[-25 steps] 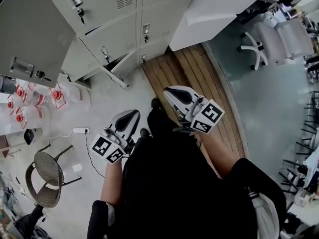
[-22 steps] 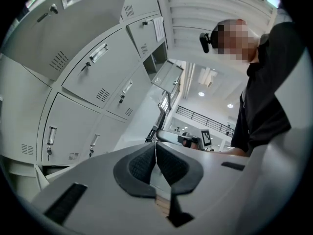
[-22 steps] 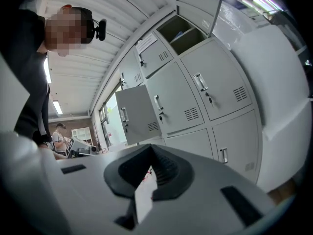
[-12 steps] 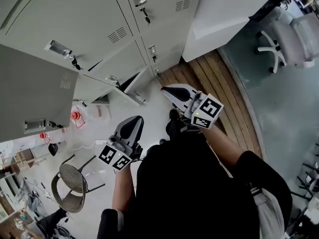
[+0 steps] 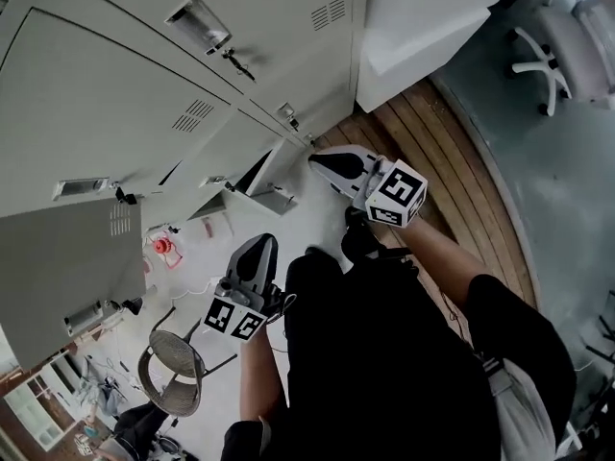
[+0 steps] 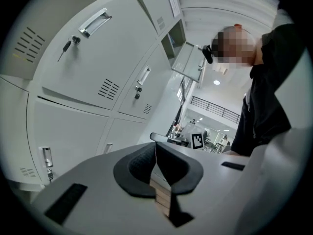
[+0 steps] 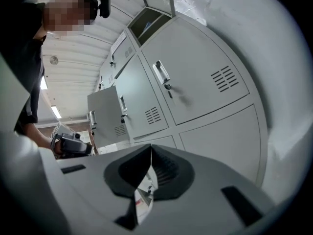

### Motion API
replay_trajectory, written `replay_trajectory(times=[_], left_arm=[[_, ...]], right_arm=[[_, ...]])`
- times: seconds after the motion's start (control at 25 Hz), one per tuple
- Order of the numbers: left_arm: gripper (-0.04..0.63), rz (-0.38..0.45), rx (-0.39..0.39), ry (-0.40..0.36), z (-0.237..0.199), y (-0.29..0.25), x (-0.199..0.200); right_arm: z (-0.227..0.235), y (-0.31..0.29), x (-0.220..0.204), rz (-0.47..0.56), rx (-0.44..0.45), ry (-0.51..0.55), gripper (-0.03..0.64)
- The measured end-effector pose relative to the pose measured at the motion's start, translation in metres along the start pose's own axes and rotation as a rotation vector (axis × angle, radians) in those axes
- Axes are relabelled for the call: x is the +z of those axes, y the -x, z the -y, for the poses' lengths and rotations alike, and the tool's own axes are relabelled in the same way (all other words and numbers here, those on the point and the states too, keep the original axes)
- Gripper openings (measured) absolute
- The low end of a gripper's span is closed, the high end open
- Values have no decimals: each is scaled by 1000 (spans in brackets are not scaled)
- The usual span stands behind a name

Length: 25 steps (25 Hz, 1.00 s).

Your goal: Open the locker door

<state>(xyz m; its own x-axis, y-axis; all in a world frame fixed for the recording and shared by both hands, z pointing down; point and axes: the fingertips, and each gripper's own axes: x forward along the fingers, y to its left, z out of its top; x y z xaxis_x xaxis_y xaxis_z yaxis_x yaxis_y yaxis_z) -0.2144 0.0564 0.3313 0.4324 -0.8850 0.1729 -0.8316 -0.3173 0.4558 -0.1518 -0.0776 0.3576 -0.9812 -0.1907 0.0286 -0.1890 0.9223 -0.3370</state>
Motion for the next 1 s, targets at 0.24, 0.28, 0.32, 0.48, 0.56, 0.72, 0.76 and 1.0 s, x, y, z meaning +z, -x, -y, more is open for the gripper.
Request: replay_trajectory(times=[0.24, 0.28, 0.32, 0.48, 0.56, 0.72, 0.76, 1.0], left_arm=[[18, -28, -25, 35, -31, -29, -11], [18, -32, -27, 43, -37, -31, -14], [18, -32, -26, 57, -43, -32, -18], [18, -24, -9, 94, -70, -30, -19], [18, -21, -4, 91, -82, -24, -15], [18, -24, -12, 97, -102, -14, -12], [18, -26, -15, 99, -106, -11, -11], [18, -22, -33, 116, -123, 1, -6]], right_arm=[[29, -15, -23, -25, -19, -16, 12], [27, -17, -27, -33, -15, -17, 12], [24, -19, -32, -44, -10, -17, 12], [14, -31, -48, -74, -15, -39, 12], [8, -38, -54, -78, -26, -53, 12], [2, -54, -64, -94, -48, -59, 12], [2, -59, -65, -94, -56, -61, 12], [1, -75, -52, -47, -119, -64, 12]])
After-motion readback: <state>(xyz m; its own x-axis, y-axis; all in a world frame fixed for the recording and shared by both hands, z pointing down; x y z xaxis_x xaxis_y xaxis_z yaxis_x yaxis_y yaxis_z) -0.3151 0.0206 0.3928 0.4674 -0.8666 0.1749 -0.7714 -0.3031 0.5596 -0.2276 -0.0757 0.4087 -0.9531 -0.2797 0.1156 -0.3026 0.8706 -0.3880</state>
